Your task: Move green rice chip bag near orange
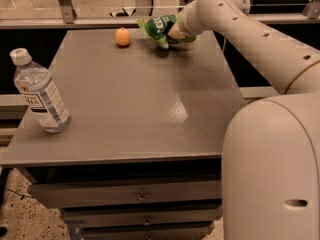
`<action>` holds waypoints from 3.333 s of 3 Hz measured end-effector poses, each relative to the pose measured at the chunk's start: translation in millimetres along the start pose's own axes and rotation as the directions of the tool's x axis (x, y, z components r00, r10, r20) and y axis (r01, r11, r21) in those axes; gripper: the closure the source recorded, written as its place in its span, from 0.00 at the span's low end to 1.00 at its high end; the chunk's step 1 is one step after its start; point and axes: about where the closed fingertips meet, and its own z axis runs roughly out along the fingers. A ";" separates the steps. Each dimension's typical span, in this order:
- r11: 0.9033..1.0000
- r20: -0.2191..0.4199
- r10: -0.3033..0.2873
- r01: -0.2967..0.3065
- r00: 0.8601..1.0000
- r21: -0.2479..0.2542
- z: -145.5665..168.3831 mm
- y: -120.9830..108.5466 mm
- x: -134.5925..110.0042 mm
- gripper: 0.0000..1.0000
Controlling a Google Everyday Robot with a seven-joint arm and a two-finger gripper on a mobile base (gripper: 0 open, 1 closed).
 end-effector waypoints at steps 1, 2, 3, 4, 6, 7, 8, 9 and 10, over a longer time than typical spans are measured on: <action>1.000 -0.016 0.016 -0.016 1.000 -0.003 5.7 1.2 3.5 0.59; 0.999 -0.020 0.017 -0.017 1.000 -0.038 14.2 11.6 0.9 0.35; 0.997 -0.019 0.005 -0.007 1.000 -0.072 20.3 21.2 -3.3 0.13; 0.994 -0.022 -0.008 0.005 1.000 -0.107 22.9 29.4 -5.5 0.00; 0.994 -0.023 -0.008 0.006 1.000 -0.108 21.9 28.7 -5.6 0.00; 0.994 -0.023 -0.008 0.006 1.000 -0.108 21.8 28.5 -5.7 0.00; 0.994 -0.023 -0.008 0.006 1.000 -0.108 21.6 28.4 -5.8 0.00; 0.994 -0.022 -0.008 0.006 1.000 -0.108 21.5 28.3 -5.9 0.16; 0.994 -0.022 -0.008 0.006 1.000 -0.108 21.4 28.3 -5.9 0.33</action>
Offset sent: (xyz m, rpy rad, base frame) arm 0.0051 0.0168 -0.0187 0.0003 0.0745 0.0207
